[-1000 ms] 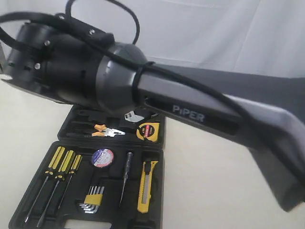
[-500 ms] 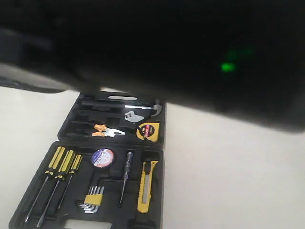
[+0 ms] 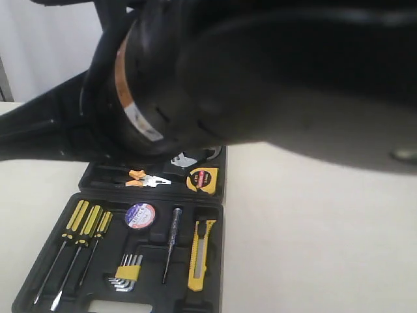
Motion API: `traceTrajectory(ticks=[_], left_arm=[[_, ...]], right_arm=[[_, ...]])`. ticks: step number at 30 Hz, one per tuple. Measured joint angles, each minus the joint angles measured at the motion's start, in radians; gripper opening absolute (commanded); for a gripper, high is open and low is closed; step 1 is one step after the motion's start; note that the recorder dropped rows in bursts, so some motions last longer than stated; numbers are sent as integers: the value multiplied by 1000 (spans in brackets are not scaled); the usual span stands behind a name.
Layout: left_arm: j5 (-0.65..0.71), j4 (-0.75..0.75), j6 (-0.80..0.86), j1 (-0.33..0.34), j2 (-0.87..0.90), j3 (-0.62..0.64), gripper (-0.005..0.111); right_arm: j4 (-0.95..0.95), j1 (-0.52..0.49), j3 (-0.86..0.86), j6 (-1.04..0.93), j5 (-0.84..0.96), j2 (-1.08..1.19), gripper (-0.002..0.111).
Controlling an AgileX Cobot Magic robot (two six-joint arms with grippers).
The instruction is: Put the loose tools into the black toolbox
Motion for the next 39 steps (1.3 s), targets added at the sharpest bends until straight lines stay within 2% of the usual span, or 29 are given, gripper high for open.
traceTrajectory(ticks=[9, 17, 26, 34, 39], left_arm=[[0, 0, 0, 0, 0, 0, 0], [0, 0, 0, 0, 0, 0, 0], [0, 0, 0, 0, 0, 0, 0], [0, 0, 0, 0, 0, 0, 0], [0, 0, 0, 0, 0, 0, 0]], right_arm=[[8, 0, 1, -2, 0, 0, 0], [38, 0, 1, 35, -108, 0, 0], [42, 1, 1, 25, -118, 0, 0], [47, 36, 1, -324, -112, 13, 0], [38, 72, 1, -378, -111, 62, 0]])
